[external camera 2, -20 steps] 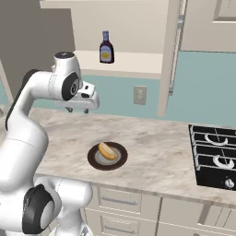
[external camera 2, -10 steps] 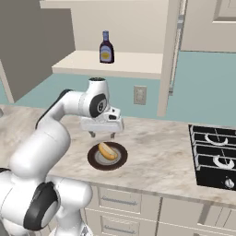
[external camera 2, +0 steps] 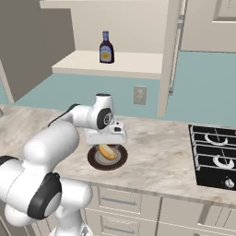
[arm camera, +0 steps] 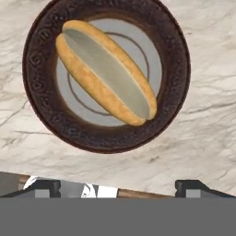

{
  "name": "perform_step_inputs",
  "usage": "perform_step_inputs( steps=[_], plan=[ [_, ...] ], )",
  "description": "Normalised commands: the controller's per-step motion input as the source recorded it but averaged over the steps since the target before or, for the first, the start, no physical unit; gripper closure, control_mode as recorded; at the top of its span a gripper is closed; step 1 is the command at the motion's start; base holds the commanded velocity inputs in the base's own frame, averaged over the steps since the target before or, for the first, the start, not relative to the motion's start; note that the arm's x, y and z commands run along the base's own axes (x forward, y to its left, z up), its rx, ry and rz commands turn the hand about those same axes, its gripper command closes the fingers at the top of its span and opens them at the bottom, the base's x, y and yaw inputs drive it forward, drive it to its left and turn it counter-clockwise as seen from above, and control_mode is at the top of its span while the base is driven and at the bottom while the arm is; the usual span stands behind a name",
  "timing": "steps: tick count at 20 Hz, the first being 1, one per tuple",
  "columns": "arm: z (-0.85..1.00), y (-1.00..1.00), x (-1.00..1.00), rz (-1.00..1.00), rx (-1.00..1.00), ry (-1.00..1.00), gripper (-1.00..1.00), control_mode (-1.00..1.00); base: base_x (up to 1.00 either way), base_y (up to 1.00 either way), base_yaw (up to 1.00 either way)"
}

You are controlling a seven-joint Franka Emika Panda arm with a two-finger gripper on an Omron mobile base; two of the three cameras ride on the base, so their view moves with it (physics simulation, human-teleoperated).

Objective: Move the hot dog bun to the plate on the dining table and place the condiment next to that plate. Then navigate to the fridge and take the sausage and place it on the plate as well.

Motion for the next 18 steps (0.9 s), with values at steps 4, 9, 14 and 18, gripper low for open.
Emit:
perform_step_inputs(
  steps=[4, 9, 14, 18],
  plan=[
    [-0.04, 0.19, 0.05, 0.31, -0.01, 0.03, -1.00, -1.00, 0.00, 0.00, 0.00],
    [-0.34, 0.33, 0.20, 0.17, 0.00, 0.00, -1.00, -1.00, 0.00, 0.00, 0.00],
    [-0.39, 0.08, 0.35, 0.00, 0.00, 0.00, -1.00, -1.00, 0.00, 0.00, 0.00],
    [-0.21, 0.00, 0.29, 0.00, 0.00, -0.01, -1.00, -1.00, 0.00, 0.00, 0.00]
  ],
)
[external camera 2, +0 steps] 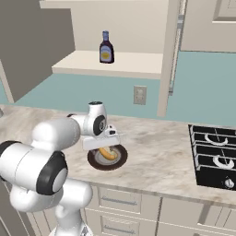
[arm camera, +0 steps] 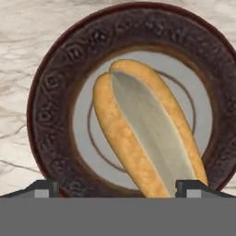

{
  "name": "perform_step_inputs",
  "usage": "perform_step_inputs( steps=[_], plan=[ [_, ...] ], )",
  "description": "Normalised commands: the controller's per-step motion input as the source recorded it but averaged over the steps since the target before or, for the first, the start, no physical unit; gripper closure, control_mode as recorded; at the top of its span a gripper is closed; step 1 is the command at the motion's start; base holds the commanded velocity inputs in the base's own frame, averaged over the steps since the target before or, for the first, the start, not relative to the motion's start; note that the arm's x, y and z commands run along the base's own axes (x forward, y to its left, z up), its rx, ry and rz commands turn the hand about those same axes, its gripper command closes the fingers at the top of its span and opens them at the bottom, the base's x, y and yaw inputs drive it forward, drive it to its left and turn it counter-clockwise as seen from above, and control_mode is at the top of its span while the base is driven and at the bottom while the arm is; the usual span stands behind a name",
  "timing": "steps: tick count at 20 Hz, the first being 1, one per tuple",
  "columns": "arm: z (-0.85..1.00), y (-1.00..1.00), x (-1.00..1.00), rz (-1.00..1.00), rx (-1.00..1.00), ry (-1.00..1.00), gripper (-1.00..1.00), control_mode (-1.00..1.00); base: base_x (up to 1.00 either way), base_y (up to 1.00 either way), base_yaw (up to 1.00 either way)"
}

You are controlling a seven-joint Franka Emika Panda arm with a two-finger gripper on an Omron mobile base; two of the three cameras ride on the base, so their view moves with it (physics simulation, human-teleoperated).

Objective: Move the hot dog bun to the plate on the dining table and place the condiment next to that plate. Then navigate to the fridge and take the sausage and place it on the plate as well.

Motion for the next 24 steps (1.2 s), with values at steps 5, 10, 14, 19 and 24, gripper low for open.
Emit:
perform_step_inputs(
  steps=[5, 10, 14, 19, 24],
  plan=[
    [-0.07, -0.02, 0.34, 0.00, 0.00, -0.01, -1.00, -1.00, 0.00, 0.00, 0.00],
    [-0.09, -0.10, 0.31, 0.03, 0.00, 0.00, -1.00, -1.00, 0.00, 0.00, 0.00],
    [-0.13, -0.18, 0.12, 0.03, 0.00, 0.00, -1.00, -1.00, 0.00, 0.00, 0.00],
    [-0.26, -0.10, 0.00, 0.06, 0.00, 0.00, -1.00, -1.00, 0.00, 0.00, 0.00],
    [-0.24, -0.06, 0.00, 0.05, 0.00, 0.00, -1.00, -1.00, 0.00, 0.00, 0.00]
  ],
)
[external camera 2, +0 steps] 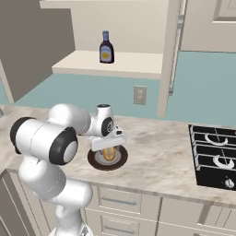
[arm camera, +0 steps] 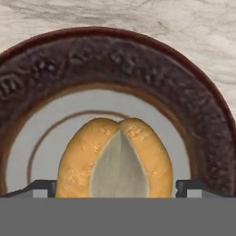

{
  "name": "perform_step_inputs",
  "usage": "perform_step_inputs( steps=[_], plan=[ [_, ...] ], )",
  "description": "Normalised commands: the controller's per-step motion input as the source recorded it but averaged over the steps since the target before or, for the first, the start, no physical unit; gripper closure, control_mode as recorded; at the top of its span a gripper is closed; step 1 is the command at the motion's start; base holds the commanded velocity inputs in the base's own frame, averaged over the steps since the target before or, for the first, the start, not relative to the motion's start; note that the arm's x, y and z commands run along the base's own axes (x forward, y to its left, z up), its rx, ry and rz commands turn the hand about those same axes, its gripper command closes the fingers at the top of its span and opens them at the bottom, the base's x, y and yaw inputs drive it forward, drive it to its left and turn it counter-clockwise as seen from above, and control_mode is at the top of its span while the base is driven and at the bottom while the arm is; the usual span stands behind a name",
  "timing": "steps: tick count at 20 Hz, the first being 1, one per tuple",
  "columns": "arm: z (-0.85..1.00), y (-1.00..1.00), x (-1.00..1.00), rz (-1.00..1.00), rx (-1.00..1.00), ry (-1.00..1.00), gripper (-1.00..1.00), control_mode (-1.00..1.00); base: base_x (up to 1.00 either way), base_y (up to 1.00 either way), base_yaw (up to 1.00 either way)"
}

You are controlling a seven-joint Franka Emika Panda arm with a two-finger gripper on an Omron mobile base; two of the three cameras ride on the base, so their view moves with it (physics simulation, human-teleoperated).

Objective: Move the hot dog bun to the plate on the dining table and place the condiment next to that plate. Then navigate to the fridge and take the sausage and place it on the plate as well.

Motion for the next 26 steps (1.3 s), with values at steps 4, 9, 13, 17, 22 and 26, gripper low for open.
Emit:
perform_step_inputs(
  steps=[4, 9, 13, 17, 22, 26],
  plan=[
    [-0.26, 0.00, 0.00, 0.00, 0.00, 0.00, -1.00, -1.00, 0.00, 0.00, 0.00],
    [-0.33, 0.00, 0.00, 0.00, 0.00, 0.00, 1.00, -1.00, 0.00, 0.00, 0.00],
    [-0.27, -0.09, 0.00, 0.00, 0.00, 0.00, 1.00, -1.00, 0.00, 0.00, 0.00],
    [-0.09, -0.14, 0.00, -0.03, 0.00, 0.00, 1.00, -1.00, 0.00, 0.00, 0.00],
    [0.62, -0.03, -0.36, -0.02, -0.09, -0.04, 1.00, -1.00, 0.00, 0.00, 0.00],
    [1.00, 0.03, -0.40, -0.01, -0.15, -0.10, 1.00, -1.00, 0.00, 0.00, 0.00]
  ],
)
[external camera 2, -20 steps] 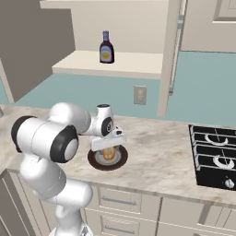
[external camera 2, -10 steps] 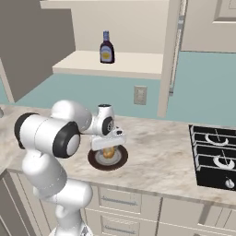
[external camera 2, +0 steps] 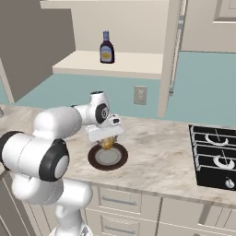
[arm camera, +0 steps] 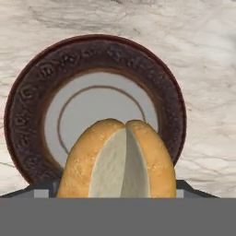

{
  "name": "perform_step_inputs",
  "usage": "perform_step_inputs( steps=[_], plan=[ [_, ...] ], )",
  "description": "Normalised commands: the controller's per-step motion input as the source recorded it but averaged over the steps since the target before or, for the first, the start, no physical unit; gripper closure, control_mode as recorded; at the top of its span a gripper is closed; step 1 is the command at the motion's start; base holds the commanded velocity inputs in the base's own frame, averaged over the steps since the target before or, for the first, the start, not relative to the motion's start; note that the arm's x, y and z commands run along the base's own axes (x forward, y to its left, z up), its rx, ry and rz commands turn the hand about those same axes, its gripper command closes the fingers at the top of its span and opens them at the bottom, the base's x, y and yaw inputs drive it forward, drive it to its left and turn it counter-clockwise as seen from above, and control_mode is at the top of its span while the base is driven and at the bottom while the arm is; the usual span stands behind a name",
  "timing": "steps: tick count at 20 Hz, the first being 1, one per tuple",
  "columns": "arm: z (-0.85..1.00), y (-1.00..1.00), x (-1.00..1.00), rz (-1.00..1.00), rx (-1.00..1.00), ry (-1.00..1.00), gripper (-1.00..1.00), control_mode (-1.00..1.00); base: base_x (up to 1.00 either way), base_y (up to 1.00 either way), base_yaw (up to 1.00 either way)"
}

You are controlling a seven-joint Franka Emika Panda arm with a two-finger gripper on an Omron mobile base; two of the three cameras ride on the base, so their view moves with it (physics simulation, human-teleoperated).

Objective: Move the hot dog bun to the plate on the dining table and place the condiment next to that plate. Then navigate to the fridge and take the sausage and place it on the plate as well.

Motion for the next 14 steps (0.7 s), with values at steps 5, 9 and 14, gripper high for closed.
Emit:
perform_step_inputs(
  steps=[5, 9, 14],
  plan=[
    [1.00, 0.01, -0.60, -0.02, -0.09, -0.03, 1.00, -1.00, 0.00, 0.00, 0.00],
    [1.00, -0.01, -0.82, -0.02, -0.04, 0.00, 1.00, -1.00, 0.00, 0.00, 0.00],
    [0.80, 0.01, -0.67, 0.01, 0.00, 0.01, 1.00, -1.00, 0.00, 0.00, 0.00]
  ],
)
